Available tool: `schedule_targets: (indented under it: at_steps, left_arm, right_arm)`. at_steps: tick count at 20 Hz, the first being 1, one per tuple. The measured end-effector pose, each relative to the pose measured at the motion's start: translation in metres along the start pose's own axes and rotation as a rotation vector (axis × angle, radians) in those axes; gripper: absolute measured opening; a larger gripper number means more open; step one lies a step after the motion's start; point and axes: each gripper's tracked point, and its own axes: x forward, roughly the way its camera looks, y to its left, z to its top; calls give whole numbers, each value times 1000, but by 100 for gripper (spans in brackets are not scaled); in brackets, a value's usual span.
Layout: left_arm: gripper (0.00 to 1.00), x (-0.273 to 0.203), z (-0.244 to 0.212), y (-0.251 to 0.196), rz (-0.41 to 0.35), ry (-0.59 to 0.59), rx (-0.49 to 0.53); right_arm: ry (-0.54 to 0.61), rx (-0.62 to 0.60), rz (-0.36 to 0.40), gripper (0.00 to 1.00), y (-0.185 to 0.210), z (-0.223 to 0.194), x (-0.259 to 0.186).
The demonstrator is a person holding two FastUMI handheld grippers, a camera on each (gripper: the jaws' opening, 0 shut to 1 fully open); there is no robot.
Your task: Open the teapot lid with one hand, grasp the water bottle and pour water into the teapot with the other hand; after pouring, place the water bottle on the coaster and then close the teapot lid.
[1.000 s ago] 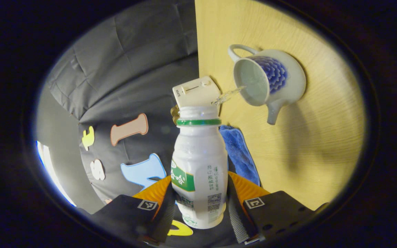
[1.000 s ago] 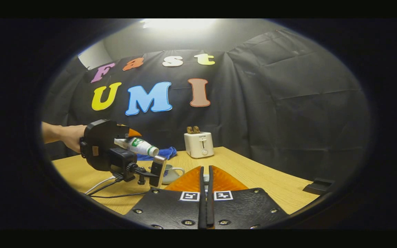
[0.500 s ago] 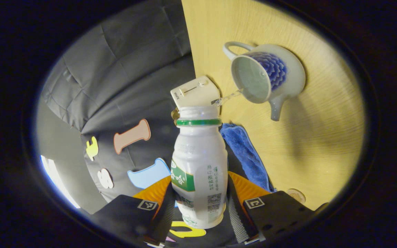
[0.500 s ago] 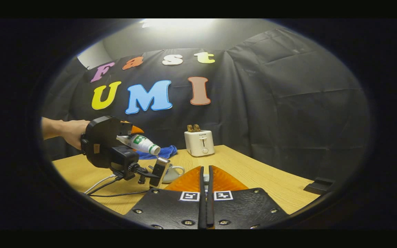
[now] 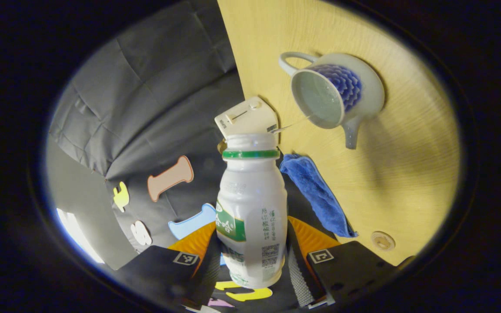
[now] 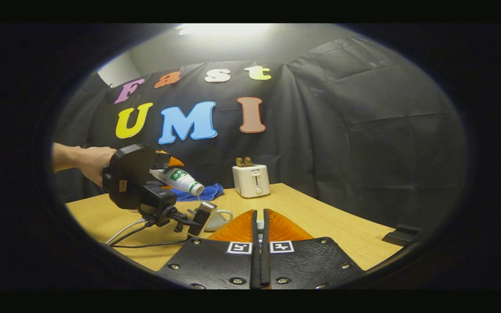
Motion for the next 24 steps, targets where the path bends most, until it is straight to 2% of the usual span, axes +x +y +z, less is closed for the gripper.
schedule_targets:
  at_steps: [6, 7, 10, 13, 14, 15, 16, 17, 18, 19, 20, 21, 22, 23, 24]
  left_arm:
    - [82, 2, -2, 4, 14, -8, 26]
    - [72, 3, -2, 3, 12, -10, 20]
    - [82, 2, -3, 1, 6, -6, 18]
    - [82, 1, 2, 1, -3, -26, 25]
    - [77, 0, 5, -1, -6, -39, 10]
    - [76, 1, 7, -3, -12, -55, -17]
    - [82, 1, 11, -7, -21, -69, -51]
    - [76, 2, 14, -9, -24, -84, -82]
    - [76, 2, 17, -12, -29, -94, -113]
    - [82, 1, 19, -14, -31, -105, -144]
    - [76, 2, 21, -16, -29, -123, -178]
    - [82, 2, 23, -18, -26, -134, -212]
    - [76, 2, 25, -19, -20, -146, -252]
    - [76, 2, 22, -21, -15, -145, -295]
    - [82, 2, 21, -22, -8, -152, -350]
  right_arm:
    - [6, 1, 1, 1, 0, -1, 0]
    - [6, 1, 0, 1, 0, -2, 1]
    - [9, 8, 6, 1, 2, -1, 0]
    - [11, 9, 11, 1, 2, -3, 0]
    - [14, 11, 13, 1, 2, -3, 1]
    - [16, 16, 15, 1, 2, -4, 0]
    - [14, 20, 13, 1, 1, -3, 0]
    - [10, 22, 13, 1, 0, -2, 0]
    - [6, 20, 12, 1, 0, 0, 0]
    - [1, 17, 12, 1, -1, 1, -1]
    - [-2, 18, 16, 1, 1, 3, -2]
    - [3, 28, 30, 1, 3, 4, -3]
    - [6, 42, 45, 1, 7, 5, -4]
    - [1, 53, 56, 1, 9, 8, -6]
    - [-6, 54, 60, 1, 9, 12, -6]
